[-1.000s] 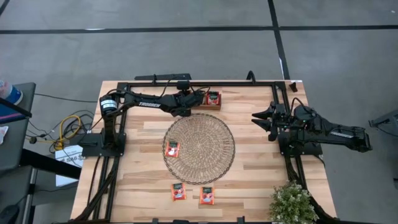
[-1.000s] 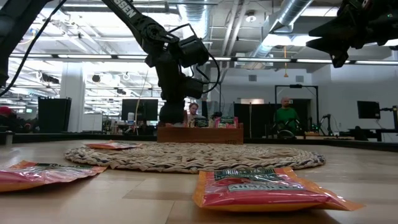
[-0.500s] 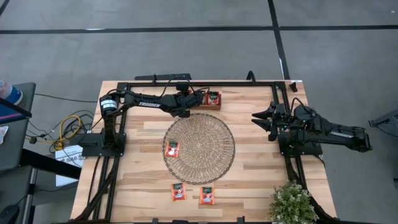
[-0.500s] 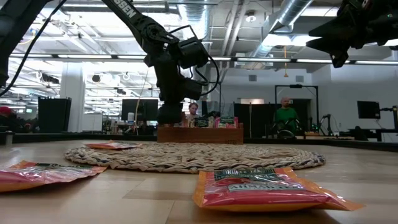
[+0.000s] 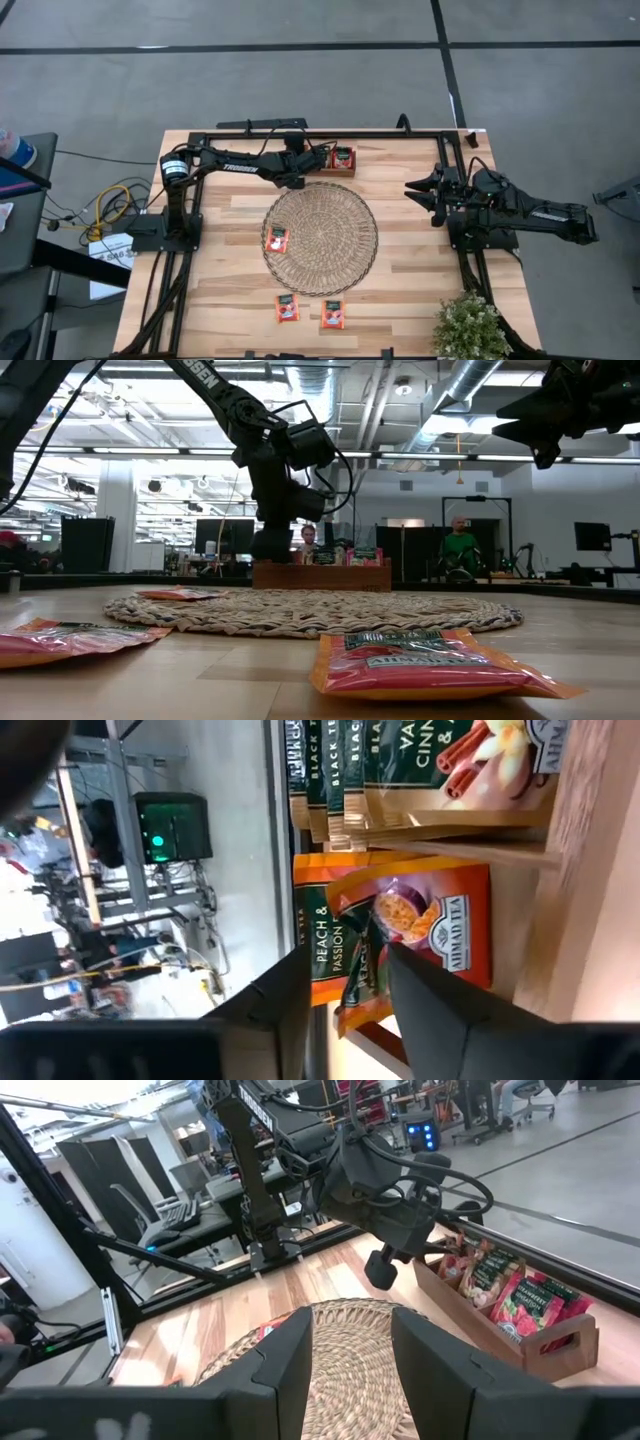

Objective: Pick & Place Tea
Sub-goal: Put the orange tea bag into the left section of the wooden organizer

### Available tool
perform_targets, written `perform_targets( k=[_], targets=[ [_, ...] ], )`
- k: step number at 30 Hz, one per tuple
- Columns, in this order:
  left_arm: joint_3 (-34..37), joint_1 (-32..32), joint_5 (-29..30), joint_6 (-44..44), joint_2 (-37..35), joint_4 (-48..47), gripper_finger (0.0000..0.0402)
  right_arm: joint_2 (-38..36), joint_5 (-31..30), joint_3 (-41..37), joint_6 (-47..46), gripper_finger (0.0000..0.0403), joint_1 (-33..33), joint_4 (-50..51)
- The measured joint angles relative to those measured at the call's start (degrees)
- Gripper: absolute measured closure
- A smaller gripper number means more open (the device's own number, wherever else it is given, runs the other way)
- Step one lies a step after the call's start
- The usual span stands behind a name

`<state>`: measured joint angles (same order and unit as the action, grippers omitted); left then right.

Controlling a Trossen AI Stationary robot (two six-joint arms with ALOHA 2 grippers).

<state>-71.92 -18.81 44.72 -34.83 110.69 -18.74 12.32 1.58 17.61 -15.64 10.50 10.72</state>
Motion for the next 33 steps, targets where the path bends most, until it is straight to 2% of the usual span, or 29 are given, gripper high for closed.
perform_targets(
  k=[7, 14, 19, 23, 26, 28, 30, 33],
  targets=[
    [0.00, 0.02, 5.95, -6.50, 0.00, 3.15, 0.0253, -0.01, 0.02, 0.00, -0.49, 0.0273, -0.02, -0.01],
    [-0.01, 0.02, 15.92, -12.24, -1.37, 10.30, 0.0252, -0.01, 0.04, 0.00, -0.50, 0.0273, 0.00, -0.01],
    [-0.02, 0.77, 19.83, -6.56, -8.43, 9.37, 0.0252, -0.01, 0.13, 0.00, -0.48, 0.0273, -0.02, -0.02],
    [-0.04, 4.48, 21.85, 2.50, -17.25, 2.45, 0.0252, -0.02, 0.15, 0.00, -0.44, 0.0273, 0.00, -0.02],
    [-0.07, 8.64, 19.50, 11.80, -23.98, -6.44, 0.0252, -0.01, 0.13, 0.00, -0.44, 0.0273, -0.01, -0.02],
    [-0.07, 11.80, 14.81, 19.69, -28.21, -12.97, 0.0252, 0.00, 0.14, 0.00, -0.42, 0.0273, -0.02, -0.01],
    [-0.07, 14.69, 7.21, 27.67, -32.06, -19.49, 0.0252, -0.02, 0.11, 0.00, -0.44, 0.0273, -0.02, 0.00],
    [-0.07, 17.90, -8.26, 40.60, -36.57, -27.35, 0.0252, 0.00, 0.13, 0.00, -0.60, 0.0273, -0.02, -0.02]
  ],
)
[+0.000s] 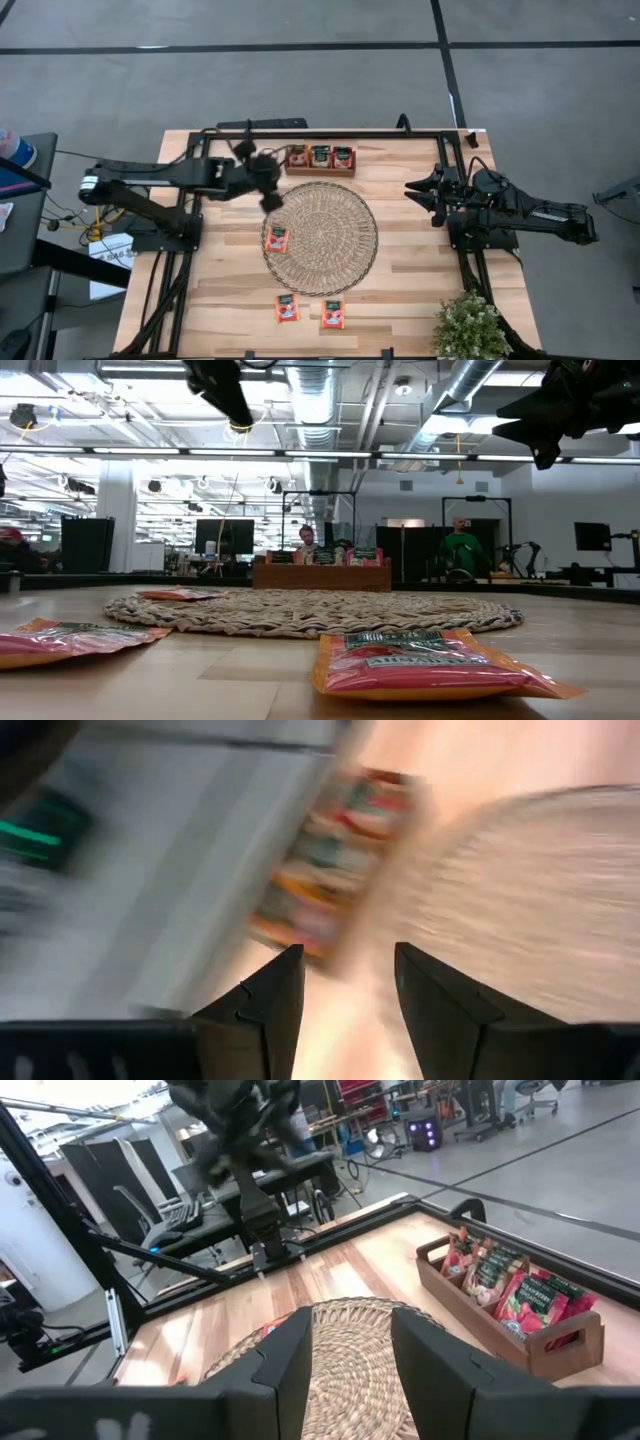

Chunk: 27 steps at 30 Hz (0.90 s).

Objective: Pick & Place Tea
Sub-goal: Put the orange tea bag into the left section of the wooden organizer

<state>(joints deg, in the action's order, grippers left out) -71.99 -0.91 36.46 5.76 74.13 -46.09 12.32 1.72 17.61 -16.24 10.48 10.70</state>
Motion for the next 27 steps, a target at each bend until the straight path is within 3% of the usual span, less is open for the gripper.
perform_targets(
  k=[5, 9, 20, 27],
  targets=[
    [0.00, 1.79, -18.59, 18.66, -2.61, -8.88, 0.0252, -0.01, 0.01, 0.01, -0.32, 0.0273, 0.00, 0.00],
    [0.00, 2.12, -24.93, 21.72, -1.53, -13.68, 0.0252, -0.02, 0.02, 0.02, -0.38, 0.0273, 0.00, 0.02],
    [0.00, 3.53, -34.62, 7.29, 10.49, -13.33, 0.0252, -0.02, 0.02, 0.02, -0.36, 0.0273, 0.00, 0.09],
    [0.02, 3.58, -35.10, -2.39, 20.82, -13.00, 0.0252, -0.02, 0.02, 0.01, -0.32, 0.0273, 0.01, 0.26]
  ],
)
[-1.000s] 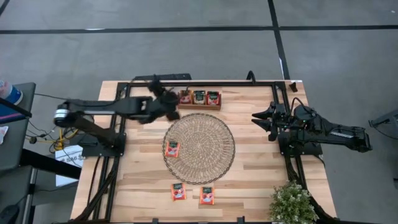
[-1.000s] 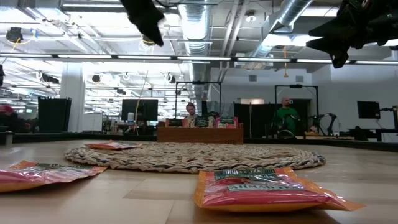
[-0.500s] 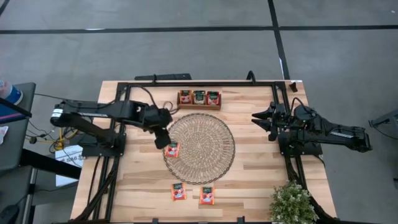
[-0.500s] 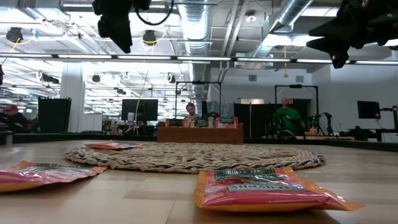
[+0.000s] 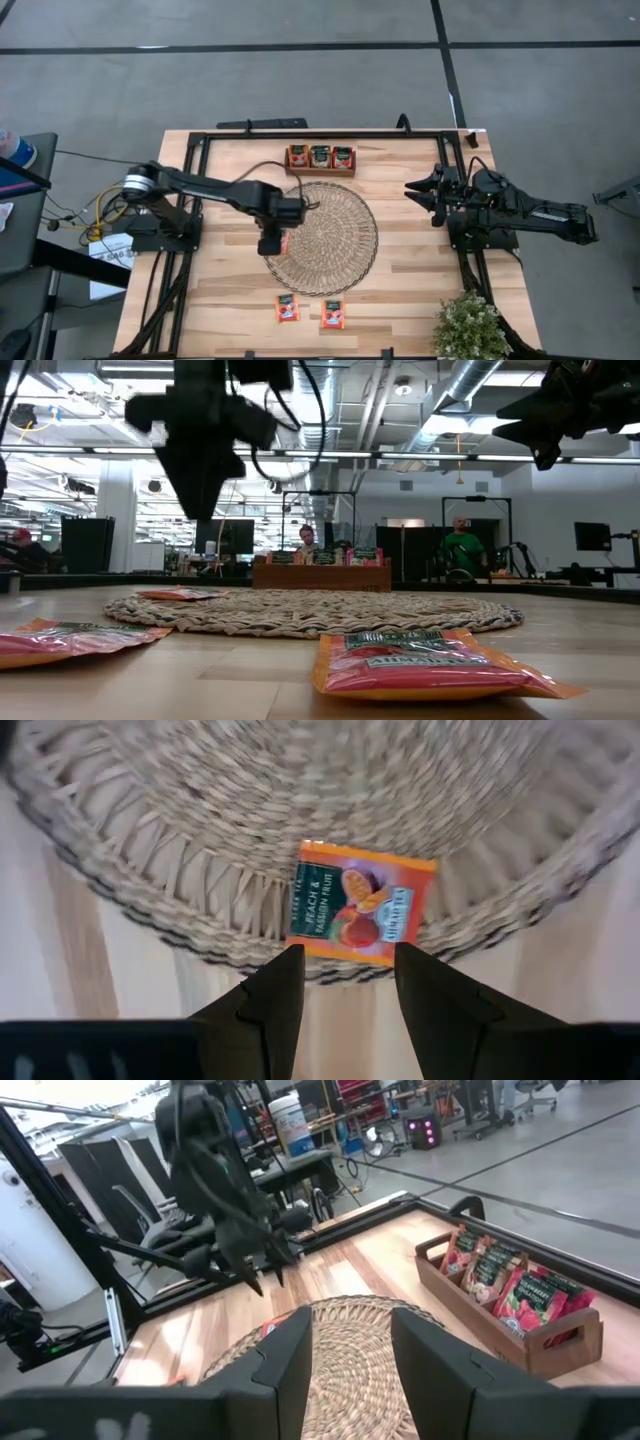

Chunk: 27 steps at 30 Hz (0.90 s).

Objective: Pick & Place Tea
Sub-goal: Put the orange tea bag into the left section of the wooden organizer

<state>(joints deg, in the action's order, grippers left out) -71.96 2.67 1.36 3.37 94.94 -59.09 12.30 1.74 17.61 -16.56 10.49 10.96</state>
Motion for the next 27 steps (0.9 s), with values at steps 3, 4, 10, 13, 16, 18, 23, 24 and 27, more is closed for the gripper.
perform_targets(
  k=[3, 4, 10, 13, 16, 18, 23, 24, 27],
  targets=[
    [0.00, -0.02, 1.41, -4.18, 3.55, 0.44, 0.0252, 0.00, 0.00, 0.01, 0.02, 0.0273, 0.01, 0.42],
    [0.00, -0.10, 1.90, -5.12, 4.55, 0.75, 0.0252, 0.02, 0.00, 0.01, 0.02, 0.0273, -0.01, 0.72],
    [2.63, -1.59, 2.41, -8.81, 6.44, 9.56, 0.0253, 0.00, 0.61, 0.01, 0.02, 0.0273, 0.01, 1.47],
    [5.43, -2.80, 3.05, -8.89, 6.51, 10.74, 0.0253, 0.00, 1.82, 0.01, 0.02, 0.0273, 0.01, 1.47],
    [7.49, -3.70, 2.98, -9.17, 6.51, 11.40, 0.0253, 0.01, 2.66, 0.01, 0.02, 0.0273, -0.01, 1.47],
    [8.40, -4.09, 2.95, -9.81, 6.51, 11.51, 0.0253, 0.01, 2.71, 0.01, 0.02, 0.0273, 0.00, 1.47],
    [8.79, -4.57, 0.51, -10.28, 6.48, 13.04, 0.0253, 0.00, 2.78, 0.01, 0.02, 0.0273, 0.00, 1.47],
    [8.79, -4.57, 0.11, -10.58, 6.48, 13.14, 0.0253, 0.02, 2.79, 0.01, 0.00, 0.0273, -0.01, 1.47],
    [8.79, -4.59, -0.04, -11.95, 6.48, 13.68, 0.0253, 0.02, 2.80, 0.01, 0.00, 0.0273, -0.01, 1.47]
  ],
)
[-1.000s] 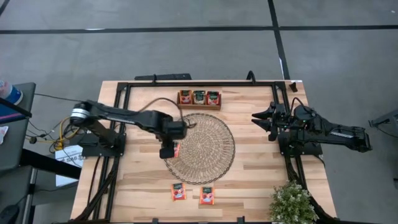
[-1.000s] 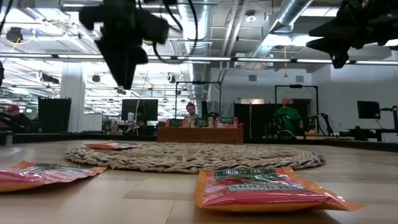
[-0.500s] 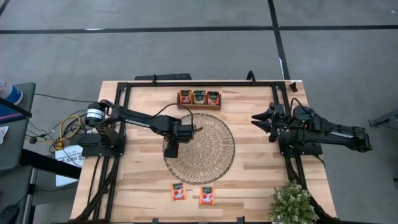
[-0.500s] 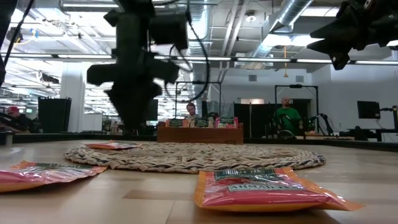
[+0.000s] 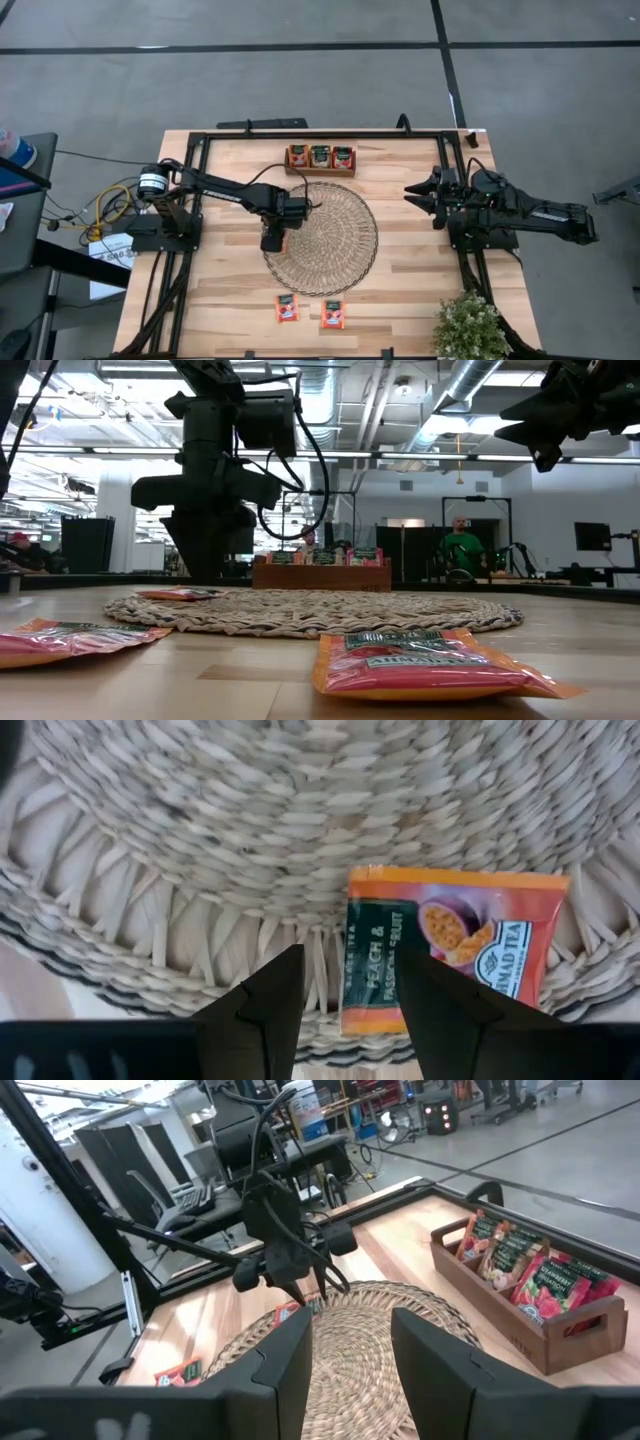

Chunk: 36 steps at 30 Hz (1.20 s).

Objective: Pick & Place Tea
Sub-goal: Put the orange tea bag into the left section of the wooden organizer

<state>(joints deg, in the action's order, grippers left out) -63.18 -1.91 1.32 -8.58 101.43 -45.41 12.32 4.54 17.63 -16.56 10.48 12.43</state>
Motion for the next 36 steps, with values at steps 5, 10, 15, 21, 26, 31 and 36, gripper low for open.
perform_targets(
  k=[5, 10, 15, 21, 26, 31, 36],
  targets=[
    [0.02, -0.51, -1.09, -1.04, 0.00, 0.33, 0.0253, -0.01, 0.00, -0.01, 0.00, 0.0273, 0.01, -0.02],
    [0.02, -1.92, -3.04, -1.07, 0.00, 0.38, 0.0253, -0.02, 0.00, 0.00, 0.00, 0.0273, 0.00, -0.02],
    [0.02, -3.15, -3.07, -1.34, 0.00, 0.35, 0.0253, 0.00, 0.00, 0.00, -0.01, 0.0273, 0.01, -0.02],
    [0.03, -3.35, -5.21, -1.91, -0.02, 0.33, 0.0253, 0.00, -0.02, -0.02, -0.02, 0.0273, 0.00, -0.02],
    [1.82, -3.38, -4.93, -2.32, -0.04, 0.44, 0.0253, -0.01, -0.02, 0.00, -0.02, 0.0273, 0.00, -0.01],
    [3.67, -3.37, -3.87, -1.26, -0.07, 0.93, 0.0253, 0.00, -0.02, 0.00, 0.00, 0.0273, 0.00, -0.02],
    [3.74, -3.34, -3.82, -1.24, -0.07, 2.59, 0.0253, -0.01, -0.02, 0.00, -0.04, 0.0273, 0.00, -0.02]
  ],
)
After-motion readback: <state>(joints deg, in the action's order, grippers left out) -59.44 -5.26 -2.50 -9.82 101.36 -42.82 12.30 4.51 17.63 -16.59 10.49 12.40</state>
